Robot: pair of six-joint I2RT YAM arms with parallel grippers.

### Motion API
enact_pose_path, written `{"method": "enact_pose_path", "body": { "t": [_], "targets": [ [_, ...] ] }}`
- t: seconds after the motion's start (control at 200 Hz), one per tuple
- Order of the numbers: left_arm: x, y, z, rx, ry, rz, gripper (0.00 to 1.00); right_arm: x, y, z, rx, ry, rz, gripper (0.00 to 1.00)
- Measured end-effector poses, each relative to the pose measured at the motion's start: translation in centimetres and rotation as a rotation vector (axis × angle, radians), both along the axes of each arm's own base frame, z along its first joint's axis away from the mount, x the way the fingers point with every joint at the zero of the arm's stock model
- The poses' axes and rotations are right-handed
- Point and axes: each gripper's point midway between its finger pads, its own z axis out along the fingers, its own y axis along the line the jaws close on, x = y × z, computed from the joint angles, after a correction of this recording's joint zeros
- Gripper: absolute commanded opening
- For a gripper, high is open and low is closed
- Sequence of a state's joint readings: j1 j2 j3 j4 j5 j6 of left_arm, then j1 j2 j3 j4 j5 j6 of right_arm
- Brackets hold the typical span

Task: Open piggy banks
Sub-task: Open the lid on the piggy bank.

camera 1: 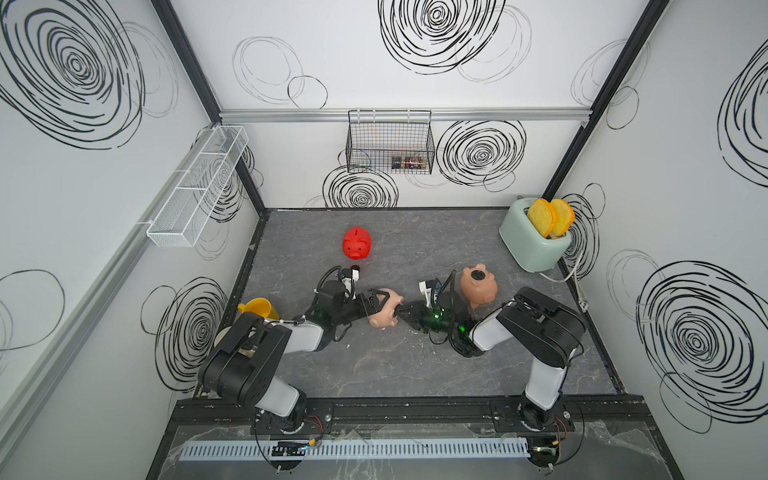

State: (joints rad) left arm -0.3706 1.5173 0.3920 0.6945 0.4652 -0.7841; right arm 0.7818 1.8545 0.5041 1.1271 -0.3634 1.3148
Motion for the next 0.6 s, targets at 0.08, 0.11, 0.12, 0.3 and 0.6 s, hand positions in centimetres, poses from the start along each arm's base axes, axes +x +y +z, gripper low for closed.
{"method": "enact_pose_path", "body": {
  "t": [0.08,0.11,0.12,0.3,0.6],
  "targets": [
    [0.0,-0.01,-0.01,0.0,0.0,0.004,1.0,0.11,0.0,0.01,0.01,0.003,0.0,0.22],
    [0.01,0.0,-0.01,-0.001,0.0,0.006,1.0,0.12,0.01,0.02,0.013,0.003,0.0,0.22],
    [0.01,-0.01,-0.01,-0.001,0.0,0.006,1.0,0.13,0.02,0.04,0.014,0.002,0.0,0.22],
    [0.03,0.03,-0.01,-0.002,-0.001,0.012,1.0,0.2,0.12,0.11,0.019,0.002,0.002,0.21],
    [0.09,0.02,-0.01,-0.002,0.0,0.021,1.0,0.24,0.4,0.32,0.024,0.0,0.017,0.17]
  ]
}}
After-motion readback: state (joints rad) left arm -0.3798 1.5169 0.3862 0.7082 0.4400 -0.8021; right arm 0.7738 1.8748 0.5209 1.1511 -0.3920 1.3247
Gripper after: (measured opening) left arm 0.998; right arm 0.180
